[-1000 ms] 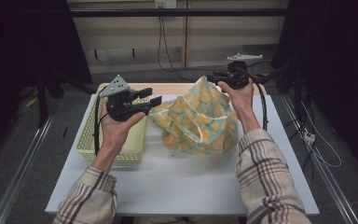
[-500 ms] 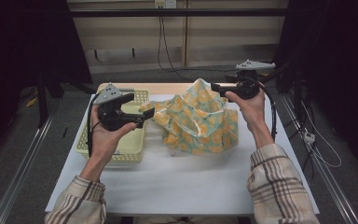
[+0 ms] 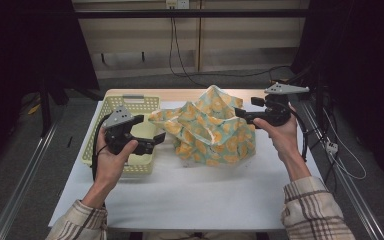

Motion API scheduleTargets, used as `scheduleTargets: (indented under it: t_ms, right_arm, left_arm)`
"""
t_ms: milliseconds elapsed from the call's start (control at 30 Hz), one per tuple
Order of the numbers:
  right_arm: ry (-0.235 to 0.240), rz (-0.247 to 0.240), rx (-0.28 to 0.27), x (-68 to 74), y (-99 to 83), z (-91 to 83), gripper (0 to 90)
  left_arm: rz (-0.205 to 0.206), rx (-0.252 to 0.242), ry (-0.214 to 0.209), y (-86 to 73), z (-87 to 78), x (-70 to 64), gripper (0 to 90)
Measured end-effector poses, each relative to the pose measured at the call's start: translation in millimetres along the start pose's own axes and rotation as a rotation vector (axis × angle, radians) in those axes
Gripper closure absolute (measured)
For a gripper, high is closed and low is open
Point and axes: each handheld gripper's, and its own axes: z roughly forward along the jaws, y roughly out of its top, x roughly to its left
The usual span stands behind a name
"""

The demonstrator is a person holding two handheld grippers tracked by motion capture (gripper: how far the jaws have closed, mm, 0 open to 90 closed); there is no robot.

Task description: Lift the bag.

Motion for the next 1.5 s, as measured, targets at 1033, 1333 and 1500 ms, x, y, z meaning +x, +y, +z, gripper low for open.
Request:
scheduleTargets:
  t_ms: [1033,1333,1500]
  right_arm:
    - [0.001,0.004,0.096,38.4,-91.3,-37.8,20.3]
    - [-0.029,0.004,0.112,46.1,-109.2,-49.6,20.0]
    - [-0.044,0.009,0.129,48.4,-119.7,-57.0,19.3]
  left_arm:
    - [0.012,0.09,0.053,-67.5,-21.8,-23.7,7.1]
    - [-0.016,0.112,0.121,-84.4,-37.6,-28.5,7.4]
    - [-0.018,0.104,0.123,-96.1,-42.5,-25.8,7.5]
